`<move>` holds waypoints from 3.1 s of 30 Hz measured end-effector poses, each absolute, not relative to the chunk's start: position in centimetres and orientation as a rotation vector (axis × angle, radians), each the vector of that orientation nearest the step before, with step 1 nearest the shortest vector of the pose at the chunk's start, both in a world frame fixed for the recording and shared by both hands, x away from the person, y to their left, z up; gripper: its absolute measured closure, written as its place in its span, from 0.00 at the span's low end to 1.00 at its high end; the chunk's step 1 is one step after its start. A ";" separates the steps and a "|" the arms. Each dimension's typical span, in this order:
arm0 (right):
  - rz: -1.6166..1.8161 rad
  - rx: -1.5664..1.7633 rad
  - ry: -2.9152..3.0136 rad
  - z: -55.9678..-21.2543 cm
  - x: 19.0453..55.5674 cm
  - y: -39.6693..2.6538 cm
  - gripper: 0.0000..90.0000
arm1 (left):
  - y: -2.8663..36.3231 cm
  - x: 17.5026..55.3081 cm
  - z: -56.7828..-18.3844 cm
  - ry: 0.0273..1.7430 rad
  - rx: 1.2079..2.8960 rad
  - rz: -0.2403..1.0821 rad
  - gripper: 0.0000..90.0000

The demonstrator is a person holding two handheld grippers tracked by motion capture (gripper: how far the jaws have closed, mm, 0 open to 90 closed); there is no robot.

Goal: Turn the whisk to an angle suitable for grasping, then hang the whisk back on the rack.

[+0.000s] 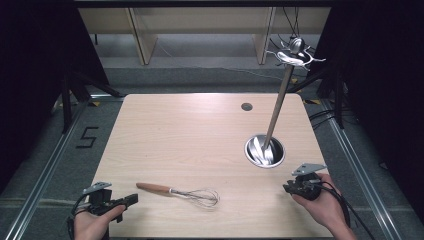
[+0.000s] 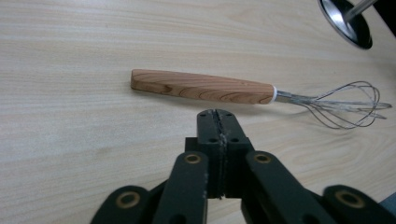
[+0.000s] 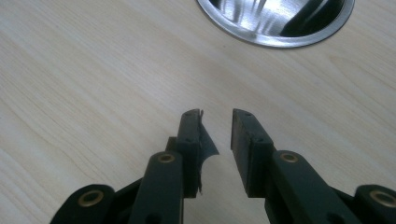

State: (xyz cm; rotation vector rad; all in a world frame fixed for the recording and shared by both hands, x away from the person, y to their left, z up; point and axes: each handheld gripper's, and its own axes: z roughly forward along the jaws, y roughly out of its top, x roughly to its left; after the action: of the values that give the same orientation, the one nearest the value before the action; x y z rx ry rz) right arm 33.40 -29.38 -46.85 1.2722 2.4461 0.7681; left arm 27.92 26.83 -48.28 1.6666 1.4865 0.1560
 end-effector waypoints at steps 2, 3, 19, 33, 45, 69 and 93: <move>0.746 1.238 2.448 -46.9 33.5 -29.4 0.82 | 26.6 28.4 -48.1 1.491 1.704 0.150 0.99; 0.734 1.258 2.462 -46.8 33.5 -29.3 0.81 | 26.4 28.7 -48.1 1.477 1.742 0.147 0.99; 0.740 1.216 2.465 -46.6 33.5 -29.3 0.80 | 24.3 34.7 -48.6 1.484 2.108 0.177 0.99; 0.743 1.211 2.471 -46.7 33.5 -29.3 0.79 | 21.3 40.5 -48.1 1.546 2.123 0.214 0.99; 0.796 1.252 2.441 -46.8 33.4 -29.2 0.78 | 16.7 45.6 -47.6 1.533 2.189 0.226 0.99; 0.794 1.285 2.423 -46.7 33.1 -29.7 0.72 | 14.5 44.8 -45.3 1.649 2.023 0.215 0.46; 0.786 1.298 2.467 -47.0 33.3 -29.3 0.69 | 9.6 45.9 -47.3 1.843 2.095 0.182 0.36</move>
State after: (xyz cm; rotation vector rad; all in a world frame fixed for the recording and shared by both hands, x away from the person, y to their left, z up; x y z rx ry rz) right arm 33.30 -29.27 -46.97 1.2984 2.4674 0.7863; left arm 45.93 9.62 -47.33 2.0951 1.8432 0.1823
